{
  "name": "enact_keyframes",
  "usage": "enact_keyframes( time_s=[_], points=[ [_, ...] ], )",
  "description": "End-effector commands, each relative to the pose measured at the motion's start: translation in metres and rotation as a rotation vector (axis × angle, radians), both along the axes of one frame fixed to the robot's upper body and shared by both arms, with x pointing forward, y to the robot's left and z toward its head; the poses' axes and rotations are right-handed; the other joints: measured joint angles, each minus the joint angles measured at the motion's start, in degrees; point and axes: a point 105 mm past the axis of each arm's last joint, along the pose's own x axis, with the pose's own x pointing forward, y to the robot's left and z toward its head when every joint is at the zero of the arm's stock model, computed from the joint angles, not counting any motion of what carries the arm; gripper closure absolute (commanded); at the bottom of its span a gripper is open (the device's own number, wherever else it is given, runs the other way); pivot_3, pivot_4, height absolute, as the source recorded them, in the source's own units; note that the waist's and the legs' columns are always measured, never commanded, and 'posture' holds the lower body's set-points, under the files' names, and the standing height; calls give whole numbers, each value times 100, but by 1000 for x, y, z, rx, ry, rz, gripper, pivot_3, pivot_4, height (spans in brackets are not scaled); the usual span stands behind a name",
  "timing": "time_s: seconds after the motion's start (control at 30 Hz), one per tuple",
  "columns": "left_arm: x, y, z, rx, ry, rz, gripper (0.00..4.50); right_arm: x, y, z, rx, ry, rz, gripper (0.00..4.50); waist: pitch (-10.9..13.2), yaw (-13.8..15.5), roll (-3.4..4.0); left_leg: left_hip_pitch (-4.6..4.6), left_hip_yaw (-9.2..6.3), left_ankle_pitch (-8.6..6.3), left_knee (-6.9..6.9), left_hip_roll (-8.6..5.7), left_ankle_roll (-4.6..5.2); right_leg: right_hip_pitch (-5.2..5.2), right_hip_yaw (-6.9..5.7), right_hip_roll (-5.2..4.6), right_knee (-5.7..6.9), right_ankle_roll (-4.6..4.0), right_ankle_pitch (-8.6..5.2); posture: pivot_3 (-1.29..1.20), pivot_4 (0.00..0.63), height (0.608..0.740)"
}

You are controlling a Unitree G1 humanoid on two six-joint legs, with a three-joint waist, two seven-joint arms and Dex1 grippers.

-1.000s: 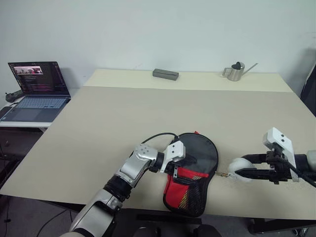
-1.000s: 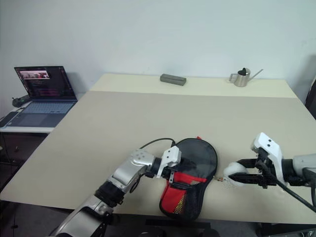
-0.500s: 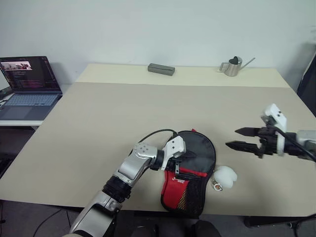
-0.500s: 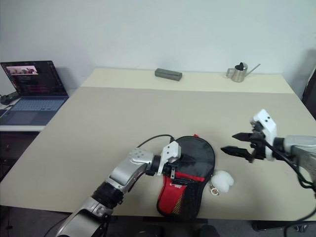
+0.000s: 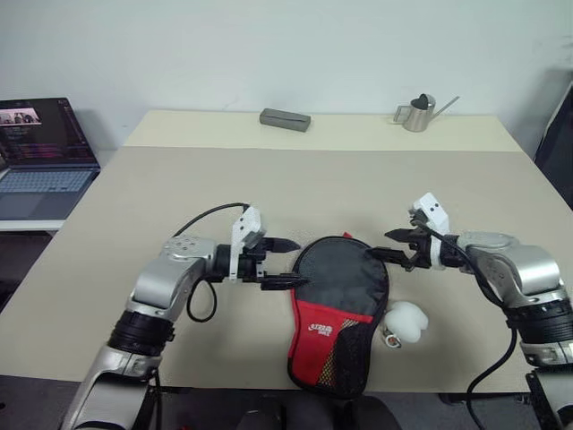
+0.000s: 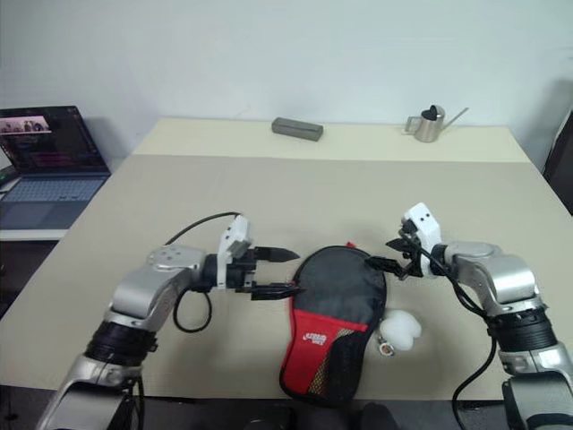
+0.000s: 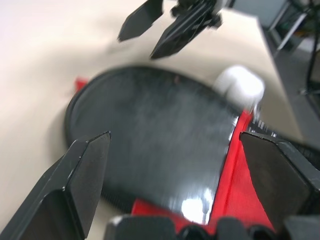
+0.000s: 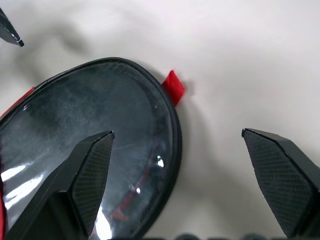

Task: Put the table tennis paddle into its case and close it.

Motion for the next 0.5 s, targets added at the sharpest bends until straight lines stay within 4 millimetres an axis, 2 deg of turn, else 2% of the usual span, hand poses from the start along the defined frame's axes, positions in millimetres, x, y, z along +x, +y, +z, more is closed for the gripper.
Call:
enact_keyframes(
  time_s=[0.03, 0.23, 0.27, 0.33, 0.5],
  points=[
    [1, 9, 11, -11, -56, 25, 0, 5, 6, 0, 11, -11, 23, 17, 1, -1, 1, 1, 1, 0, 1, 0, 0, 0, 1, 0, 1, -1, 0, 0, 150, 740],
    [-1, 8, 7, -2, -56, 35, 0, 16, 8, -14, 11, 16, 8, 17, 1, -58, 1, 2, 3, 0, 4, 0, 0, 0, 3, 0, 6, -1, 1, 0, 150, 740],
    [-2, 8, 7, -1, -57, 36, 0, 19, 8, -16, 12, 19, 1, 185, 1, -66, 1, 3, 3, 0, 4, 1, 0, 0, 3, 2, 6, -2, 1, 0, 150, 740],
    [-1, 8, 6, 3, -59, 39, 0, 23, 9, -19, 11, 22, -8, 623, 1, -78, 1, 7, 5, 0, 5, 1, 0, 0, 6, 2, 13, -3, 2, 0, 150, 740],
    [-2, 10, 3, 16, -60, 42, 0, 28, 14, -19, 16, 20, 5, 2390, 0, -95, 2, 15, 8, 0, 6, 4, 0, 0, 12, 6, 22, -4, 3, 0, 150, 740]
  ],
)
